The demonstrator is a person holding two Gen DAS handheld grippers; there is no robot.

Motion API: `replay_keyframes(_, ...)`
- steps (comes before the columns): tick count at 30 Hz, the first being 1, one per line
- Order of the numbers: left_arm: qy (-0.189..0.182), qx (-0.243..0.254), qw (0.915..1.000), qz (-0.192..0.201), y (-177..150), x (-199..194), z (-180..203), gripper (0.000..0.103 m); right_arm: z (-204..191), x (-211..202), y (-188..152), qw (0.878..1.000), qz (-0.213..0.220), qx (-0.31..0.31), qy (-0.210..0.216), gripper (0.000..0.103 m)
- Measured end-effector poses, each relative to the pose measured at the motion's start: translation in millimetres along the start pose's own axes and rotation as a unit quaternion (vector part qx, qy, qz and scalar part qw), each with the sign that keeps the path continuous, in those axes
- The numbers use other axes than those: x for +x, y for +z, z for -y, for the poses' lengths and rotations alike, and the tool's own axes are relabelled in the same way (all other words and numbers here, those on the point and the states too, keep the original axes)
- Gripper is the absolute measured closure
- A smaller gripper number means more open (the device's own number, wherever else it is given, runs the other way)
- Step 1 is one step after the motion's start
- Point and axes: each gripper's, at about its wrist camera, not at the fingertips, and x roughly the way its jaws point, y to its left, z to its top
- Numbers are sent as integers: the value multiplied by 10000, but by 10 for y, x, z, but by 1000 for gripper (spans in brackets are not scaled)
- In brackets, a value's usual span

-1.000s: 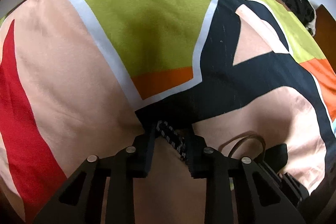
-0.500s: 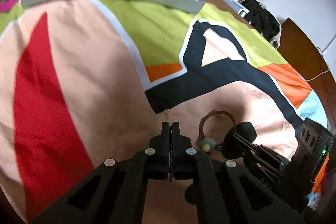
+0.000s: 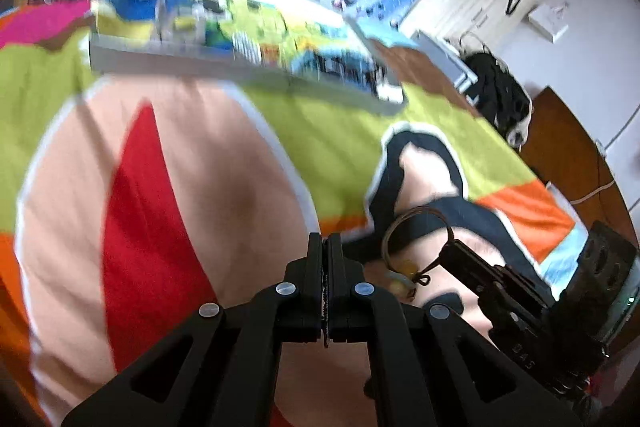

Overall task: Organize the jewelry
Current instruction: 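Carry the cord necklace with the right tool into the white tray and release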

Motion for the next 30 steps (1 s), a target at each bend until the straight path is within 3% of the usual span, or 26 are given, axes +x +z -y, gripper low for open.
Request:
replay_keyframes(9, 292, 53, 9958, 865, 942, -100, -183, 103, -90, 514, 1143, 9974, 556, -346, 290, 100)
replay_keyframes(13, 460, -27, 9933, 1062, 1219, 24, -319, 103, 19, 915, 1395, 9982, 534, -201, 199, 100)
replay_keyframes(20, 700, 172, 9934, 888, 1353, 397, -427, 103, 339, 1254, 1215, 9993, 263, 261, 51, 100)
replay_keyframes(27, 862, 139, 9935, 734, 1317, 626, -462, 103, 437, 1241, 1110, 9992, 185, 329, -96, 99)
replay_keyframes(29, 856, 89, 9937, 714, 1321, 617, -477, 102, 439, 1221, 1106, 9993, 181, 310, -129, 97)
replay_keyframes(30, 852, 55, 9940, 689, 1323, 607, -486, 102, 441, 1199, 1101, 9992, 186, 309, -160, 90)
